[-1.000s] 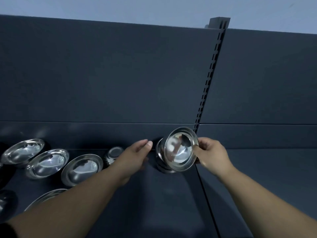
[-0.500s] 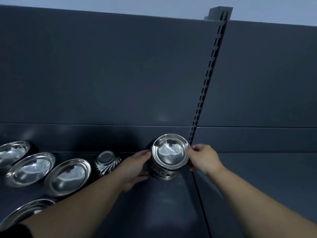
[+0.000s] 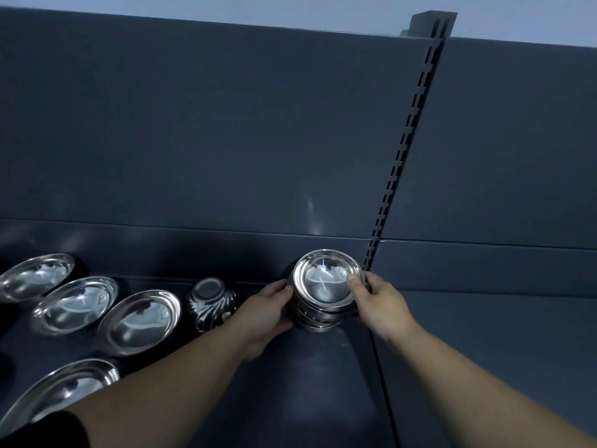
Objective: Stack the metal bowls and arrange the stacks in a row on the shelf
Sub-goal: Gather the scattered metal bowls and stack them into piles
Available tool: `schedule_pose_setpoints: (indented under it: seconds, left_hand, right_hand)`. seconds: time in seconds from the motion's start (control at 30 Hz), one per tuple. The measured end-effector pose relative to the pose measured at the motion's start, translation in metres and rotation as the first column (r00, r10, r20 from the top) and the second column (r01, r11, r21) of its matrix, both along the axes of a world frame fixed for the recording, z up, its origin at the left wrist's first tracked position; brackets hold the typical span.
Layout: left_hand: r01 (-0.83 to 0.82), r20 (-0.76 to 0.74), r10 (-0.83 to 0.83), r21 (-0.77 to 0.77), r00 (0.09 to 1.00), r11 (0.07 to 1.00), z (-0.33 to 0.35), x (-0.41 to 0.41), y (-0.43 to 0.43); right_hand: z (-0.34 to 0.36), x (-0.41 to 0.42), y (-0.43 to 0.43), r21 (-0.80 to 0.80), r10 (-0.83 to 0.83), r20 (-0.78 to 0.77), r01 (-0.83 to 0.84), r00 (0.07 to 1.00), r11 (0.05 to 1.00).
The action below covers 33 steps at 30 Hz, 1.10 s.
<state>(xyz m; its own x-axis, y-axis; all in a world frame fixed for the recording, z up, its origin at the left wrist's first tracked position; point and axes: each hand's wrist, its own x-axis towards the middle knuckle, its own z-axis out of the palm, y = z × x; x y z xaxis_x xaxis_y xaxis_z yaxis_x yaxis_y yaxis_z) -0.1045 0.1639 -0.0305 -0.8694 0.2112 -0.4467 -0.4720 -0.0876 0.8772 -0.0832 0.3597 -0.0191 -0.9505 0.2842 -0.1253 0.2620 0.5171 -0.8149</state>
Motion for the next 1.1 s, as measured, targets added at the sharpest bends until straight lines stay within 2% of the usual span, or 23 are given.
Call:
schedule_pose_setpoints:
  seconds: [0.13, 0.23, 0.33, 0.47, 0.53, 0.67, 0.87, 1.0, 1.1]
  left_hand:
    - [0.001, -0.036, -0.004, -0.071, 0.999, 0.997, 0.003, 0.006, -0.001]
    - [0.009, -0.163, -0.057, -0.28, 0.985, 0.96, -0.001, 0.015, -0.012]
    - [0.001, -0.288, -0.223, -0.61, 0.931, 0.793, -0.004, 0.03, -0.028]
    - [-0.047, -0.331, -0.433, -0.836, 0.839, 0.547, -0.003, 0.059, -0.053]
    - [-0.111, -0.365, -0.471, -0.868, 0.803, 0.484, -0.002, 0.074, -0.068]
    - [-0.254, -0.448, -0.467, -0.871, 0.763, 0.421, 0.005, 0.099, -0.106]
    - [-0.449, -0.549, -0.278, -0.822, 0.788, 0.352, 0.017, 0.112, -0.189]
    - [-0.339, -0.419, -0.194, -0.877, 0.887, 0.341, 0.01, 0.113, -0.25]
    - [-0.2, -0.3, -0.226, -0.904, 0.927, 0.378, 0.0, 0.1, -0.315]
  right_hand:
    - [-0.004, 0.013, -0.005, -0.03, -0.013, -0.037, 0.012, 0.999, 0.999]
    - [-0.006, 0.033, -0.004, -0.029, -0.129, -0.078, 0.127, 0.989, 0.991]
    - [-0.019, 0.059, -0.003, 0.045, -0.121, -0.023, 0.122, 0.992, 0.991]
    - [-0.033, 0.082, -0.022, 0.188, 0.109, 0.08, -0.122, 0.991, 0.975]
    - [-0.034, 0.085, -0.038, 0.239, 0.216, 0.092, -0.232, 0.972, 0.943]
    - [-0.026, 0.088, -0.075, 0.317, 0.393, 0.067, -0.393, 0.917, 0.863]
    - [-0.022, 0.087, -0.136, 0.335, 0.497, 0.041, -0.48, 0.867, 0.811]
    - [-0.018, 0.087, -0.179, 0.316, 0.496, 0.022, -0.477, 0.868, 0.82]
    - [-0.02, 0.079, -0.247, 0.272, 0.429, 0.007, -0.415, 0.903, 0.868]
